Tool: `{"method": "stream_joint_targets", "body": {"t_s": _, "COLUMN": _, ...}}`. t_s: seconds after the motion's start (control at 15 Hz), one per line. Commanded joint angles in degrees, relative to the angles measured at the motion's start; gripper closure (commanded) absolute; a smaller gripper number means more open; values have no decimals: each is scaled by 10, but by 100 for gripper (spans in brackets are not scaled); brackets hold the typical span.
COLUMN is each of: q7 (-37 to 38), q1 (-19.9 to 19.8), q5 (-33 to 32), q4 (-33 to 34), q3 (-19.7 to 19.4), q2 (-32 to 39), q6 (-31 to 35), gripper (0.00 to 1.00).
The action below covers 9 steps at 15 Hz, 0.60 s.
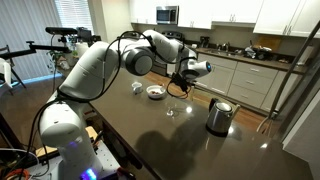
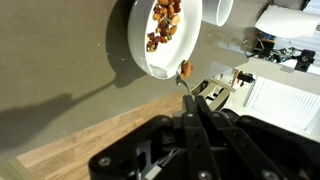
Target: Use the spoon to scoop some cereal from the bowl into the glass
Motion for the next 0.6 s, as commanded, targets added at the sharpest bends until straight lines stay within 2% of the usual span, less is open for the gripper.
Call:
{"method": "stream_joint_targets", "body": {"t_s": 0.0, "q7": 1, "q1": -3, "q5": 20, "q4": -60, "q3": -15, "q2": -66, "q6": -9, "gripper": 99}}
{"method": "stream_joint_targets", "body": {"t_s": 0.53, "q7": 11, "q1": 7, "q5": 27, "q4": -170, "q3": -49, "q2": -200, "q6": -3, "gripper": 99}}
